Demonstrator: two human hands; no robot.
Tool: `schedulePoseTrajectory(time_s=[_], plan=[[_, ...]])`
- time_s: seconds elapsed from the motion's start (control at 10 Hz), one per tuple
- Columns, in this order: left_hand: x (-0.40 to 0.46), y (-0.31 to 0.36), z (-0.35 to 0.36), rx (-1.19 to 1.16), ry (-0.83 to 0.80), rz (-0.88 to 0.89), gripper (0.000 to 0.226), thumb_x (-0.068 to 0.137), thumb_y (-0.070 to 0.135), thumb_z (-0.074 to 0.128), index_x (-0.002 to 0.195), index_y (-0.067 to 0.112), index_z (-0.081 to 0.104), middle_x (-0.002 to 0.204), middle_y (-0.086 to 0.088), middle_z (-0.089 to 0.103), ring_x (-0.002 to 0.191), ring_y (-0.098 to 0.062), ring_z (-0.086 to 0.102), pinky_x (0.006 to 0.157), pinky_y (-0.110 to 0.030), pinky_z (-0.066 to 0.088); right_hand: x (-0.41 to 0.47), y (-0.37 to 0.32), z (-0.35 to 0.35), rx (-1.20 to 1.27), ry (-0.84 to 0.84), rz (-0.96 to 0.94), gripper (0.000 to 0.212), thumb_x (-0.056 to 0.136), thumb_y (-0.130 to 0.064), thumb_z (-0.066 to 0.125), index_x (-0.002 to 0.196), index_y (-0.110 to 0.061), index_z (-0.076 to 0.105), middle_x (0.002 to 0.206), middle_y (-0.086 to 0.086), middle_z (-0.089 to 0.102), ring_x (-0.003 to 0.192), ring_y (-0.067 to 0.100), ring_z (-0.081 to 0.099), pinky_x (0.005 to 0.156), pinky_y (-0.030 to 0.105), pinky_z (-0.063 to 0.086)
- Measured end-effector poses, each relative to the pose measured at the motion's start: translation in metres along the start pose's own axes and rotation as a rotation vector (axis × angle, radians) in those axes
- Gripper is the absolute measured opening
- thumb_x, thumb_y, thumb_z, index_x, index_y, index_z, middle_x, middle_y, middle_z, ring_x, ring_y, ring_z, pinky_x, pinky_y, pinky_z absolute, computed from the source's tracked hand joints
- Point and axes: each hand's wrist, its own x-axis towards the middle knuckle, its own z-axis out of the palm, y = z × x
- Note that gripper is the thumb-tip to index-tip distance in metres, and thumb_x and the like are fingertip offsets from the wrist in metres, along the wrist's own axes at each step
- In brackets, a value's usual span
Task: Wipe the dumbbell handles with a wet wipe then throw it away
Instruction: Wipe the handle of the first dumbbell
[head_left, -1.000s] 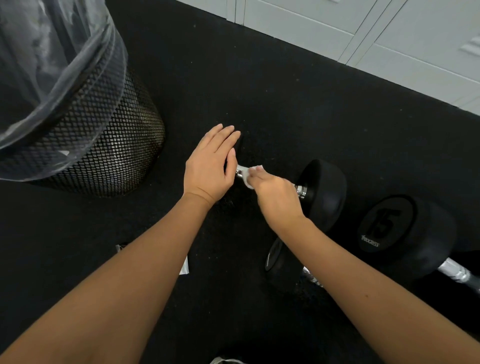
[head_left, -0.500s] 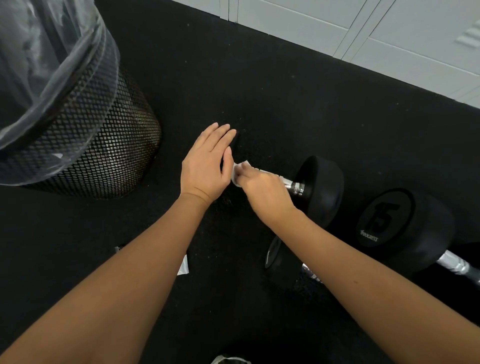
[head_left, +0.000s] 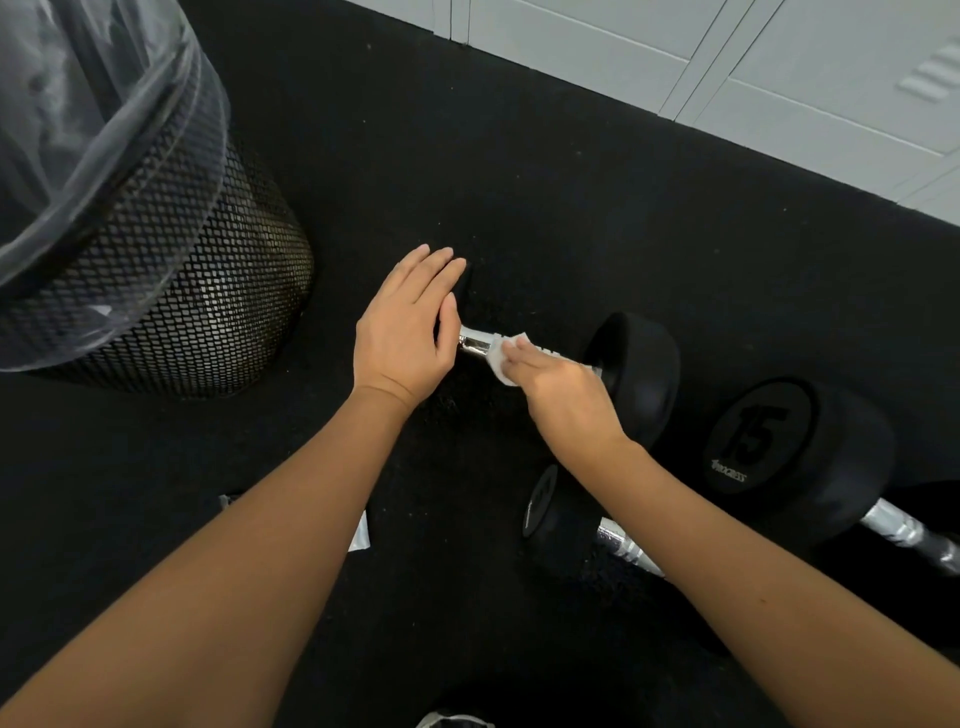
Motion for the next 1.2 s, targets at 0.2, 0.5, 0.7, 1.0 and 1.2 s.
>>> schedulePoseTrajectory(time_s=[0.2, 0.5, 0.7, 1.0, 1.2], plan=[[0.0, 0.0, 0.0, -0.006, 0.013, 0.004, 0.041, 0.096, 0.023, 0.033, 0.129, 0.012, 0.055, 0.135, -0.003, 0.055, 0.134, -0.017, 0.041, 0.109, -0.033, 0.037, -0.003, -0.002, 0.003, 0.028, 0.002, -0.017, 0.051, 0.094, 0.005, 0.035, 0.143, -0.006, 0.031, 0.153, 0.008, 0.028, 0.143, 0.019, 0.021, 0.111, 0.037, 0.033], [0.0, -0.001, 0.001, -0.001, 0.02, 0.01, 0.041, 0.096, 0.023, 0.034, 0.129, 0.012, 0.055, 0.135, -0.003, 0.055, 0.134, -0.017, 0.041, 0.11, -0.031, 0.035, 0.001, -0.005, 0.002, -0.009, 0.024, 0.138, 0.047, 0.095, -0.002, 0.035, 0.142, -0.01, 0.033, 0.147, 0.007, 0.035, 0.125, 0.025, 0.047, 0.098, 0.039, 0.044], [0.0, -0.001, 0.0, 0.008, 0.01, 0.004, 0.042, 0.096, 0.023, 0.032, 0.129, 0.012, 0.055, 0.135, -0.003, 0.054, 0.134, -0.018, 0.041, 0.111, -0.031, 0.034, -0.019, -0.002, 0.0, -0.001, -0.005, 0.142, 0.051, 0.091, 0.005, 0.036, 0.139, -0.013, 0.038, 0.152, 0.003, 0.03, 0.127, 0.025, 0.046, 0.095, 0.038, 0.045], [0.0, 0.0, -0.001, 0.001, -0.004, -0.003, 0.042, 0.096, 0.024, 0.032, 0.13, 0.013, 0.054, 0.136, -0.002, 0.054, 0.134, -0.017, 0.039, 0.11, -0.032, 0.035, -0.02, 0.0, 0.012, -0.008, 0.043, 0.141, 0.047, 0.087, 0.006, 0.041, 0.131, -0.011, 0.046, 0.142, 0.005, 0.041, 0.104, 0.028, 0.06, 0.084, 0.039, 0.05], [0.0, 0.001, -0.002, 0.016, -0.011, -0.003, 0.042, 0.096, 0.023, 0.032, 0.13, 0.013, 0.055, 0.135, -0.002, 0.054, 0.134, -0.017, 0.04, 0.111, -0.03, 0.034, -0.033, -0.024, 0.014, 0.875, 0.247, 0.576, 0.023, 0.087, -0.001, 0.055, 0.098, -0.013, 0.072, 0.097, 0.005, 0.07, 0.089, 0.014, 0.064, 0.078, 0.017, 0.051]])
